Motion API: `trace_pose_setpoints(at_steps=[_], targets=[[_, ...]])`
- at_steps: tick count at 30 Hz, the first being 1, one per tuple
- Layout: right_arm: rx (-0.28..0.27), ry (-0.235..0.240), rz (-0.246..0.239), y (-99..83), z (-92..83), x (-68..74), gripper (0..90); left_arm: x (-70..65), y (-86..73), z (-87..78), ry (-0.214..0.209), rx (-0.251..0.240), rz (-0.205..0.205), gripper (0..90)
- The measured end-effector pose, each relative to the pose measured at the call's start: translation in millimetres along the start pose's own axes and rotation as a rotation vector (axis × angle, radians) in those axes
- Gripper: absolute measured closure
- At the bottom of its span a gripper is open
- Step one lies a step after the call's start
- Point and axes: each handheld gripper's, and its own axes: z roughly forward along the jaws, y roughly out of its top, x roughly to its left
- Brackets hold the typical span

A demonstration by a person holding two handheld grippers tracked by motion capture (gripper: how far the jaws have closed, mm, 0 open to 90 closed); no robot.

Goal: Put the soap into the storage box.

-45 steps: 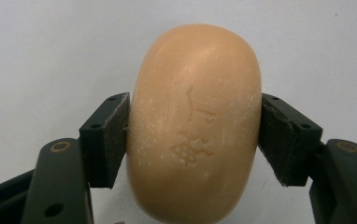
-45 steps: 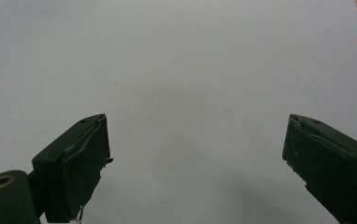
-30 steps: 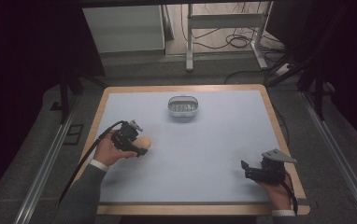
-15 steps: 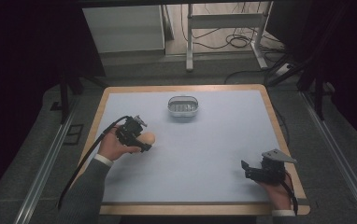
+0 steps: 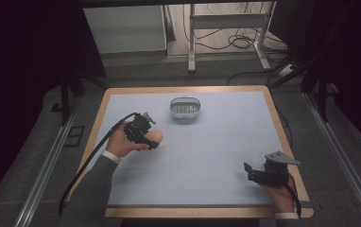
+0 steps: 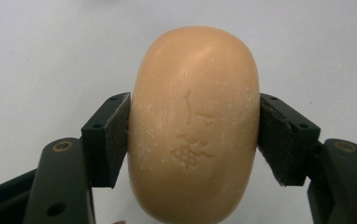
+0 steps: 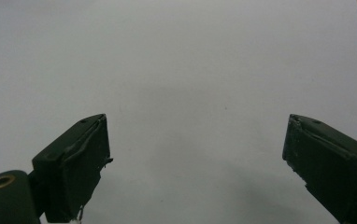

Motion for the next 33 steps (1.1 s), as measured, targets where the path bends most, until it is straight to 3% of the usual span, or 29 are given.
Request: trace_pose_setpoints(at_steps=[15,33], targets=[[-0.004,-0.008,0.021,-0.5,-1.3,-4.2,7.6,11.5,28.3,9.3,0.006,0.009,0.003,32.2],[0.006,-0.011,0.019,-1.7,-0.3,-5.6,7.6,22.3,41.7,18.4,-0.001,0.020,0.001,32.2]])
